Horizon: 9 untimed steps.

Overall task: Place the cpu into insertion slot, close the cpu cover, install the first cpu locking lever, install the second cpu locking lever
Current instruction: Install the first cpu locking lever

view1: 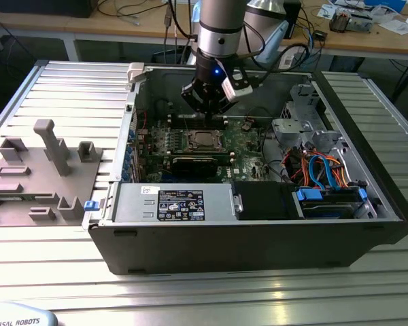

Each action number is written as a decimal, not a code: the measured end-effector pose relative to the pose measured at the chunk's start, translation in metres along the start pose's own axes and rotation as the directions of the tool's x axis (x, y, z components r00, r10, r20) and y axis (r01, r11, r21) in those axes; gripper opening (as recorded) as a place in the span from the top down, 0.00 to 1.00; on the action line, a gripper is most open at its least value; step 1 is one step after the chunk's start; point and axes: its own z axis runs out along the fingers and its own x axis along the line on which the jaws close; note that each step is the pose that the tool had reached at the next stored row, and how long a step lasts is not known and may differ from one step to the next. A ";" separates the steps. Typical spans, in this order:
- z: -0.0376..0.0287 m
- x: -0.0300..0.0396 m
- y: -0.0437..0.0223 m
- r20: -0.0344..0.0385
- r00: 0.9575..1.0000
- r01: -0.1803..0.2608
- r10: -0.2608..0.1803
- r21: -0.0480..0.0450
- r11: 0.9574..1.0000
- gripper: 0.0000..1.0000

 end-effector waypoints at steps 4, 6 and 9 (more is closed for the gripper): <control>0.0002 0.0076 -0.0001 0.003 1.000 0.000 0.000 -0.003 1.000 0.89; 0.0002 0.0100 -0.0002 0.003 1.000 0.000 0.000 -0.003 1.000 0.89; 0.0003 0.0116 -0.0003 0.004 1.000 0.000 0.000 -0.003 1.000 0.89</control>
